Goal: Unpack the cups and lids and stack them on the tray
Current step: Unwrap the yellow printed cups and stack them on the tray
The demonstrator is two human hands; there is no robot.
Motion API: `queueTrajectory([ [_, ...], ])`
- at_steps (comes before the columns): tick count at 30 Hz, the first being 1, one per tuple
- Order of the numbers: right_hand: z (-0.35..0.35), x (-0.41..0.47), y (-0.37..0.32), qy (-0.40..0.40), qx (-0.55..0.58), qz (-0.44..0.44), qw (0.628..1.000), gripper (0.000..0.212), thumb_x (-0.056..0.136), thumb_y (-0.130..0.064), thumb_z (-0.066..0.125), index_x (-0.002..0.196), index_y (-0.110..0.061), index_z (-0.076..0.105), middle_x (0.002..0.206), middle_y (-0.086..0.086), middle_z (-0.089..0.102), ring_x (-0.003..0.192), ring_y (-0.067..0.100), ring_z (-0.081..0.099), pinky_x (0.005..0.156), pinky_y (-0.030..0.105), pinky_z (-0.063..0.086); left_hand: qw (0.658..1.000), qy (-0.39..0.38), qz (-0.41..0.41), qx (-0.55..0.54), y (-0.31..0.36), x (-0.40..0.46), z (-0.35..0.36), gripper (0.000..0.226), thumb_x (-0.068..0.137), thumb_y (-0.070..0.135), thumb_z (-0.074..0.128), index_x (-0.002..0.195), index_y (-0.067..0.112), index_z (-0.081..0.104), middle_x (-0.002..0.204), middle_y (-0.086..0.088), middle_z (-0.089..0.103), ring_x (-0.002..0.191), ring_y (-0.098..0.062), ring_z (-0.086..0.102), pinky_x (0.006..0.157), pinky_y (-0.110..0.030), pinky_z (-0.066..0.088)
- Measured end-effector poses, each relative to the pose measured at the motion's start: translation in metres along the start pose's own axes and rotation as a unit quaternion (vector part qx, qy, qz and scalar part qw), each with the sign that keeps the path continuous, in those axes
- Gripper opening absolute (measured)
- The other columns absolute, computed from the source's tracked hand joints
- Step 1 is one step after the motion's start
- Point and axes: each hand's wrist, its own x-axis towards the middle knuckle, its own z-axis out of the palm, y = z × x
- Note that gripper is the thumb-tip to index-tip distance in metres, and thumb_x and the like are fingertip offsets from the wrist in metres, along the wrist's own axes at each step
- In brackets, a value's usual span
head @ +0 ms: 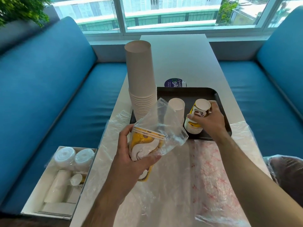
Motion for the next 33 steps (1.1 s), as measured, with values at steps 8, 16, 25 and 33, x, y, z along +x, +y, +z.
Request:
queueTrajectory([
  [8,-0.007,-0.011,-0.012,0.102,-0.065,-0.027,0.992,0.079,0.069,-0.06,0.081,0.128,-0.024,0.042,0.132,0.003,0.045,0.123,0.018,0.041,0.104,0.047,0.038,0.999,-0.012,0.014,0.031,0.0,-0.004,0.005,0.082,0.045,0.058,0.079,0.108,0.073,0.03,0.104,0.032,0.058,0.095,0.003,0.064,0.07,-0.016,0.057],
  [16,-0.048,-0.058,-0.09,-0.184,0.091,-0.191,0.96,0.026,0.089,0.007,0.064,0.086,-0.016,0.073,0.085,0.003,0.072,0.076,0.011,0.064,0.075,0.023,0.053,0.993,-0.036,0.041,0.104,0.002,-0.009,0.012,0.08,0.055,0.056,0.077,0.113,0.066,0.023,0.099,0.036,0.059,0.09,0.014,0.061,0.065,-0.01,0.053],
  [25,-0.043,-0.074,-0.092,-0.487,0.043,-0.182,0.853,0.019,0.084,-0.013,0.076,0.102,-0.011,0.078,0.099,-0.001,0.077,0.094,0.017,0.072,0.086,0.027,0.055,0.99,-0.039,0.048,0.129,0.001,-0.014,0.016,0.077,0.055,0.059,0.074,0.11,0.071,0.021,0.106,0.032,0.054,0.09,0.009,0.064,0.066,-0.009,0.053],
  [33,-0.035,-0.09,-0.093,-0.46,0.052,-0.221,0.859,0.014,0.091,-0.011,0.07,0.101,-0.017,0.078,0.097,-0.005,0.077,0.093,0.014,0.072,0.079,0.023,0.054,0.969,-0.023,0.079,0.235,-0.006,-0.017,0.017,0.082,0.069,0.054,0.083,0.109,0.074,0.015,0.111,0.023,0.058,0.093,-0.006,0.066,0.081,-0.022,0.059],
])
